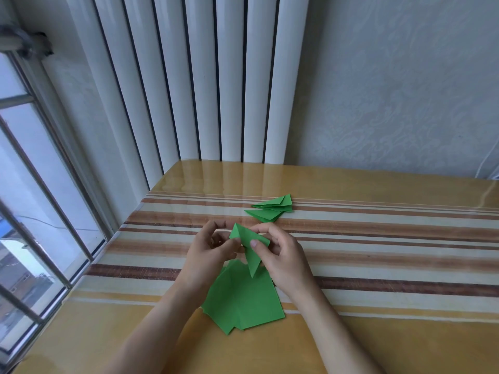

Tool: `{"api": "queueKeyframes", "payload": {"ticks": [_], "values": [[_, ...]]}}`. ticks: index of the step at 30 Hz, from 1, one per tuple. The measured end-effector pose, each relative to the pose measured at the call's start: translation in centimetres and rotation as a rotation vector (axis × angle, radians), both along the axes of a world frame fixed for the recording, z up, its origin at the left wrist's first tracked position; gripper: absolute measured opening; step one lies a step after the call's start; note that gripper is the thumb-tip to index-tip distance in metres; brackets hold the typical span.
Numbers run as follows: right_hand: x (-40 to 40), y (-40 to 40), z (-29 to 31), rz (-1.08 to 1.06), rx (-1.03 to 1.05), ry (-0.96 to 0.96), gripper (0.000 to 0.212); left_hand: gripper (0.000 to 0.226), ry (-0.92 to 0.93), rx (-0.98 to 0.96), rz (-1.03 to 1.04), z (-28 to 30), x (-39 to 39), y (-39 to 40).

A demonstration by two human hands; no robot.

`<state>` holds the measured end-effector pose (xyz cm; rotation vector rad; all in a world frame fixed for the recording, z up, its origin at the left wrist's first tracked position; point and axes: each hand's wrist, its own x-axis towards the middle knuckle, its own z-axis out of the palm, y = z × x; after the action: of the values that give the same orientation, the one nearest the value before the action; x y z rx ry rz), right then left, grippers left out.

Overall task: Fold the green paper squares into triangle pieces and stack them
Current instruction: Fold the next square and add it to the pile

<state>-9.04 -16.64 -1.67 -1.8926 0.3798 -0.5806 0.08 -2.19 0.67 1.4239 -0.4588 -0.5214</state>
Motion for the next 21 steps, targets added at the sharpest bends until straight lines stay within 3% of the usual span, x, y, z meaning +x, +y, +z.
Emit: {"api": "queueKeyframes", "payload": {"ticks": [3,10,15,21], "values": [[0.0,0.1,0.1,0.006,-0.016,0.000,0.023,0.028,0.010,-0.012,0.028,-0.1,0.0,0.1],[-0.1,0.6,0.7,0.038,0.025,0.065,0.052,0.027,-0.205,0.047,0.030,-0.4,0.0,0.0],[-0.2,0.8,0.9,0.083,0.097,0.051,0.038,0.027,-0.280,0.098,0.079,-0.8,0.2,-0.1],[-0.2,0.6,1.0,0.108,0.169,0.041,0.029,0.019,-0.229,0.095,0.067,-0.1,-0.2,0.0]]}}
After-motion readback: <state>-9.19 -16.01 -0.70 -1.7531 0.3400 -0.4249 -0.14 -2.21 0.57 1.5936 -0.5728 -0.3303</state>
